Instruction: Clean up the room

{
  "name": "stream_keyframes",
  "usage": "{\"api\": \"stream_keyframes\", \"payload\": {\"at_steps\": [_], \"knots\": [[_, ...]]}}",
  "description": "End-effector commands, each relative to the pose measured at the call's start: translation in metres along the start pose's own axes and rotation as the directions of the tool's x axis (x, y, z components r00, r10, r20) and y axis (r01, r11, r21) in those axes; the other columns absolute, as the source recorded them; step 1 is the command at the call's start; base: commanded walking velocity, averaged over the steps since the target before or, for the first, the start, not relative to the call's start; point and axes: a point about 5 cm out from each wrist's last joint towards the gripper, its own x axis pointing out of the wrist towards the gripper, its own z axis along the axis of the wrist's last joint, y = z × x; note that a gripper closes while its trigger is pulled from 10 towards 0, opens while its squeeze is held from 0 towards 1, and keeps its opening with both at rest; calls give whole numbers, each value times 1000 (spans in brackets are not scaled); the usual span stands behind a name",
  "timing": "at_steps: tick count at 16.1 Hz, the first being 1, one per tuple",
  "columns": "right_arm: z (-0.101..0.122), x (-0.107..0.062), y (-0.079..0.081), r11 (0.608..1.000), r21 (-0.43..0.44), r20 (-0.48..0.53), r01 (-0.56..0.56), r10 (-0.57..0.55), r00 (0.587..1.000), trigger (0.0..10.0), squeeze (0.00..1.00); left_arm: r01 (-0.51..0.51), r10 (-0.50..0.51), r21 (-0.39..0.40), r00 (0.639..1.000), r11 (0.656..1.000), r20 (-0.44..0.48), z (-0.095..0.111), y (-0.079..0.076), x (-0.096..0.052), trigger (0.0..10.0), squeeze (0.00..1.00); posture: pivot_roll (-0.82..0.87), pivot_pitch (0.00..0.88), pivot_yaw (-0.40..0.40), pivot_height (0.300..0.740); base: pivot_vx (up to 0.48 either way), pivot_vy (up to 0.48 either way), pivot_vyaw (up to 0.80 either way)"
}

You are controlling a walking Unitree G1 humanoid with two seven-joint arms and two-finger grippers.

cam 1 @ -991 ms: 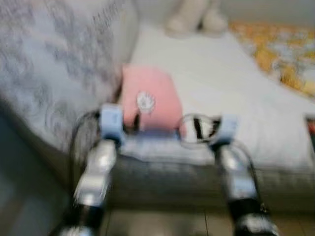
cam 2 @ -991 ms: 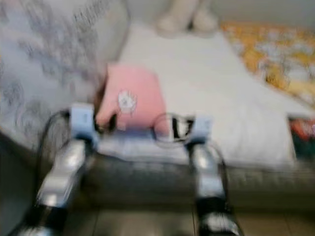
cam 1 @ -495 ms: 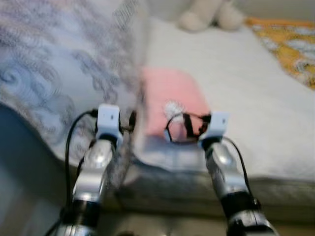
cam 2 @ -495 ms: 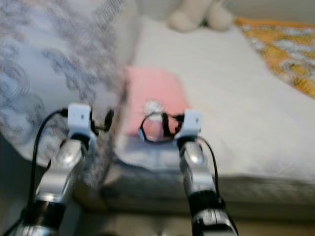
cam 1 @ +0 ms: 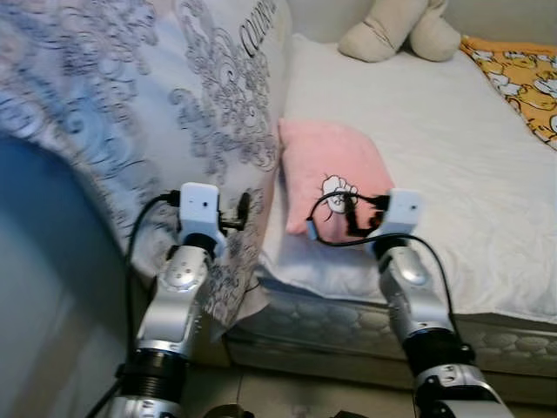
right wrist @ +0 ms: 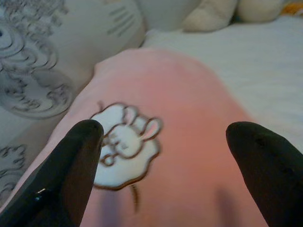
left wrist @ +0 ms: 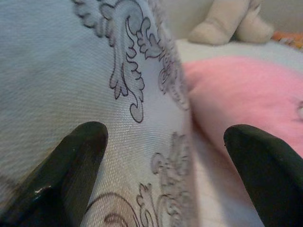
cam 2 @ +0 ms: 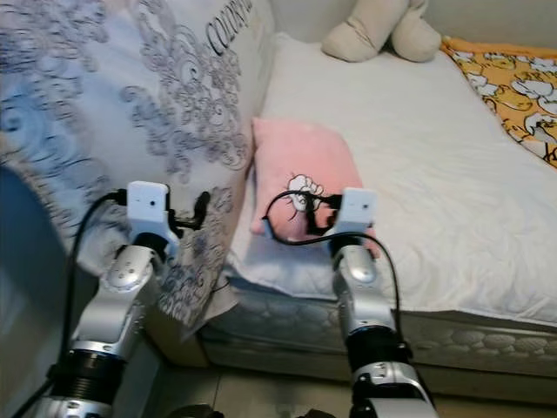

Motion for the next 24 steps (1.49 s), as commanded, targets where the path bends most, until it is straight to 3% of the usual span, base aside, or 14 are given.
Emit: {"api": "stream_keyframes", "payload": {"at_steps": [1, 2, 4, 8, 15, 17, 19, 20, 21, 24], "knots": [[9, 3, -4, 999, -37, 41, 32, -30, 999, 10000, 0, 28, -27, -13, 999, 1000, 19, 8, -4, 1, 10000, 0, -1, 0, 15, 727, 0, 0, 0], [11, 2, -16, 994, -74, 53, 84, -81, 995, 10000, 0, 21, -21, -39, 1000, 999, 9, 9, -6, 3, 10000, 0, -2, 0, 14, 727, 0, 0, 0], [9, 2, -21, 992, -76, 33, 97, -94, 995, 10000, 0, 12, -12, -36, 1000, 999, 7, 9, -5, 5, 10000, 0, -2, 0, 14, 727, 0, 0, 0], [9, 3, -14, 995, -73, 33, 71, -69, 997, 10000, 0, -27, 28, -60, 1000, 998, 5, 9, -2, 5, 10000, 0, -13, 0, 20, 727, 182, -414, 0], [3, 1, -8, 996, -80, 12, 36, -35, 999, 10000, 0, 24, -21, -99, 999, 995, 31, 11, -10, 1, 10000, 0, -5, 0, 8, 727, 208, -353, 0], [3, 1, -8, 996, -84, 10, 28, -27, 1000, 10000, 0, -1, 1, -71, 1000, 997, 9, 9, -6, 4, 10000, 0, -4, 0, 3, 727, 0, 0, 0], [5, 1, -7, 997, -80, 16, 10, -9, 1000, 10000, 0, -33, 31, -31, 998, 999, -56, 3, 13, 15, 10000, 0, -2, 0, -13, 727, 0, 0, 0], [7, 1, -6, 996, -89, 22, -6, 8, 1000, 10000, 0, -56, 54, -22, 997, 998, -59, 2, 25, 20, 10000, 910, -5, 0, -21, 727, 0, 0, 0], [8, -1, -6, 995, -96, 27, -25, 28, 999, 10000, 0, -72, 70, -17, 995, 997, -75, 2, 36, 26, 10000, 1000, -11, 0, -22, 727, 0, 0, 0], [8, -7, -15, 994, -110, 29, -27, 30, 999, 10000, 0, -75, 73, -33, 995, 997, -67, 17, 48, 41, 10000, 1000, -22, 0, -19, 727, 0, 0, 0]]}}
